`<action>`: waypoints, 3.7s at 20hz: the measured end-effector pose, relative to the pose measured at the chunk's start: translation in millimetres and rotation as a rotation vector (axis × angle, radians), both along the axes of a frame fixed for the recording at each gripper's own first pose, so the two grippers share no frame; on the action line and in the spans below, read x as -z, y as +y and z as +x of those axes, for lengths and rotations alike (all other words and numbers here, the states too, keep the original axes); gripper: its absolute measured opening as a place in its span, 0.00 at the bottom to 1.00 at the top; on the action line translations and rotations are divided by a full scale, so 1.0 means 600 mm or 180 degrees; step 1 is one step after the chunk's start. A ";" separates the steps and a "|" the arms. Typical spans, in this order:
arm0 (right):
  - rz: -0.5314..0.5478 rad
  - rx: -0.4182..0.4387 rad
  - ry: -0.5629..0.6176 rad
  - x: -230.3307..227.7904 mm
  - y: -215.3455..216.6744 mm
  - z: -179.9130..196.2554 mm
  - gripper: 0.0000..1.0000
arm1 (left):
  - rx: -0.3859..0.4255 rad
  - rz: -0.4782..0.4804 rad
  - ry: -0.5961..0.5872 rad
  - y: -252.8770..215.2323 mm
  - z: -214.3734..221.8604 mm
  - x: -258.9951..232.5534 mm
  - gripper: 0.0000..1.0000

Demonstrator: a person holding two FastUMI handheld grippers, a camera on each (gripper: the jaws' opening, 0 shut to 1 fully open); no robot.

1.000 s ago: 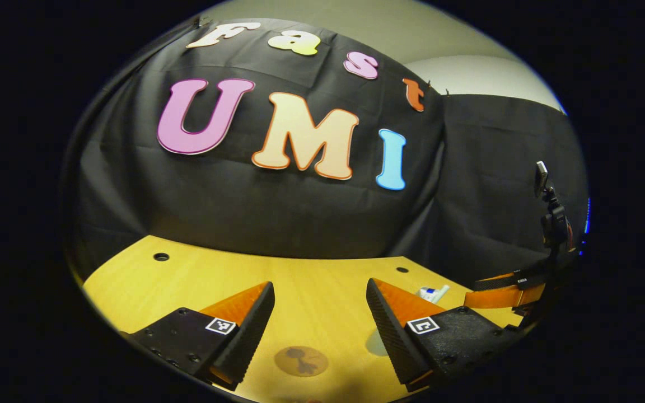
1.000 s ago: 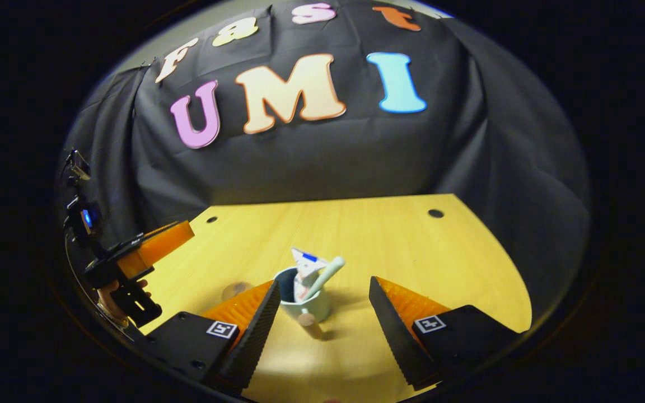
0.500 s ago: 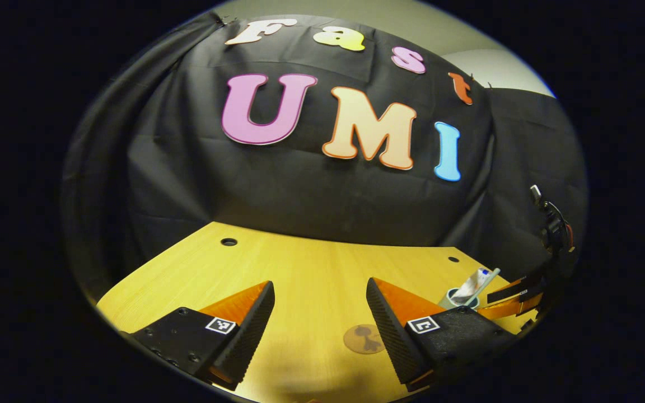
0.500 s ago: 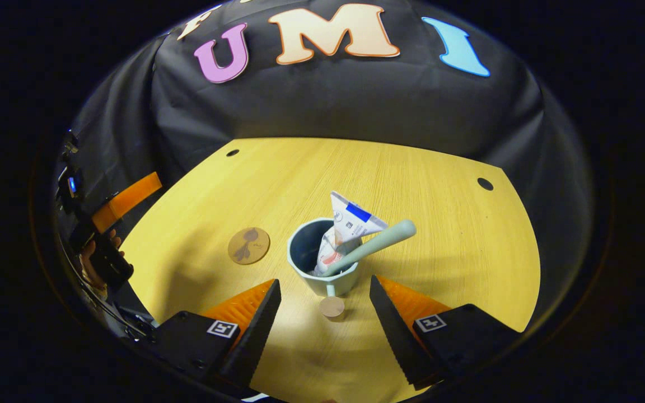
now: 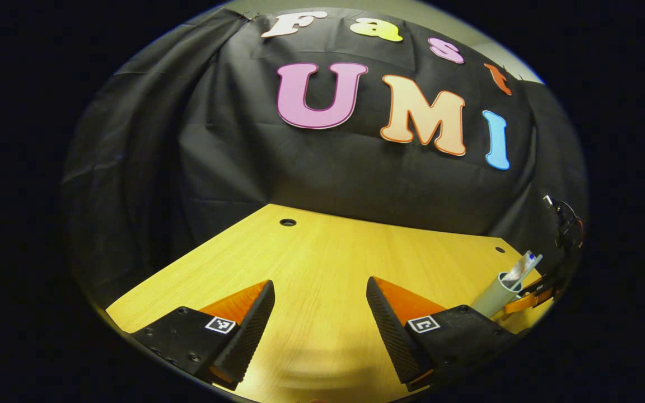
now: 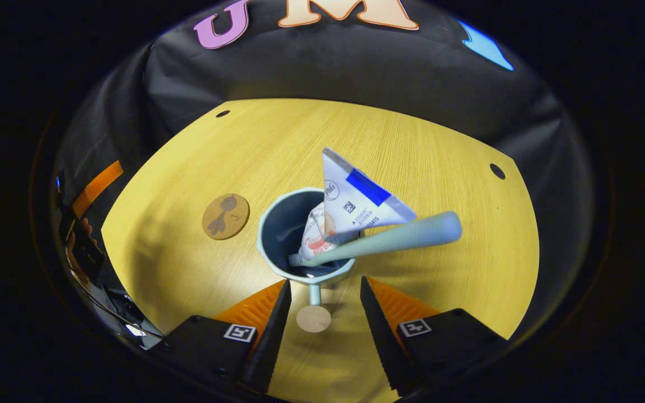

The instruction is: Put the toothbrush and toothpaste on the desktop into the cup, then pick up the cup and place it on the coaster on the desktop.

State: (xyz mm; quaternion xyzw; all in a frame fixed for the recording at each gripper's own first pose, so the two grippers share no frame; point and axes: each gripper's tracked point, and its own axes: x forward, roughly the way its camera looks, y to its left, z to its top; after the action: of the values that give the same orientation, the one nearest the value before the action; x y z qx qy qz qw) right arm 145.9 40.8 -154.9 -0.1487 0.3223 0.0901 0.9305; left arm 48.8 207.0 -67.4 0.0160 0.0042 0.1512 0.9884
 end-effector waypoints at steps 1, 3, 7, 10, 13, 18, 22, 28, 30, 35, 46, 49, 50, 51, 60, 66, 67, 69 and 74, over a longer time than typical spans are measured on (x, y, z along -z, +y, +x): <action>-0.0042 0.0010 0.0041 0.003 -0.002 -0.001 0.70 | -0.0051 -0.0018 0.0009 0.008 -0.005 0.004 0.95; -0.0164 0.0019 0.0103 0.005 -0.007 0.001 0.70 | -0.0131 -0.0068 0.0046 0.023 -0.014 0.013 0.95; -0.0152 0.0127 0.0368 0.016 0.001 0.000 0.61 | -0.0238 -0.0163 0.0085 0.041 -0.029 0.027 0.95; -0.0130 0.0246 0.0513 0.019 0.003 0.000 0.46 | -0.0285 -0.0231 0.0149 0.048 -0.040 0.039 0.95; -0.0190 0.0258 0.0514 0.022 0.002 -0.006 0.29 | -0.0302 -0.0306 0.0140 0.050 -0.048 0.044 0.95; -0.0299 0.0194 0.0420 0.018 0.006 -0.007 0.26 | -0.0288 -0.0338 0.0191 0.050 -0.050 0.052 0.95; -0.0482 0.0054 0.0282 0.008 0.009 -0.007 0.23 | -0.0237 -0.0303 0.0193 0.049 -0.050 0.046 0.95; -0.0523 -0.0132 0.0194 -0.021 0.072 -0.017 0.25 | -0.0140 -0.0337 0.0218 0.044 -0.053 0.055 0.95; -0.0521 -0.0244 0.0195 -0.028 0.105 -0.016 0.26 | -0.0148 -0.0325 0.0234 0.050 -0.059 0.059 0.95; -0.0586 -0.0505 0.0242 -0.018 0.186 -0.003 0.25 | -0.0173 -0.0386 0.0245 0.070 -0.078 0.065 0.95; -0.0812 -0.0679 0.0377 0.024 0.274 -0.011 0.25 | -0.0469 -0.0435 0.0262 0.139 -0.137 0.080 0.95; -0.0803 -0.0669 0.0389 0.026 0.279 -0.012 0.23 | -0.0513 -0.0478 0.0249 0.149 -0.141 0.085 0.95; -0.0784 -0.0664 0.0393 0.024 0.277 -0.011 0.25 | -0.0511 -0.0493 0.0249 0.150 -0.141 0.084 0.95; -0.0780 -0.0663 0.0399 0.024 0.275 -0.012 0.25 | -0.0506 -0.0501 0.0255 0.148 -0.139 0.086 0.95; -0.0741 -0.0681 0.0345 0.024 0.280 -0.014 0.25 | -0.0382 -0.0358 0.0280 0.129 -0.126 0.073 0.95; -0.0638 -0.0793 0.0316 0.025 0.288 -0.029 0.42 | -0.0295 -0.0333 0.0300 0.114 -0.125 0.064 0.95; -0.0605 -0.0816 0.0287 0.025 0.292 -0.039 0.55 | -0.0257 -0.0326 0.0305 0.105 -0.126 0.061 0.95; -0.0529 -0.0824 0.0202 0.014 0.288 -0.055 0.84 | -0.0170 -0.0304 0.0337 0.088 -0.122 0.052 0.95; -0.0140 -0.0441 -0.0098 -0.034 0.207 -0.111 0.99 | 0.0132 -0.0161 0.0507 0.013 -0.096 0.030 0.95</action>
State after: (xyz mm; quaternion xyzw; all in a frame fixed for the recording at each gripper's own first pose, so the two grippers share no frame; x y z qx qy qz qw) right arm 79.0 165.0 -134.3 -0.1925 0.2988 0.1449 0.9234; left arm -8.6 214.6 -85.2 0.0031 0.0863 0.1288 0.9879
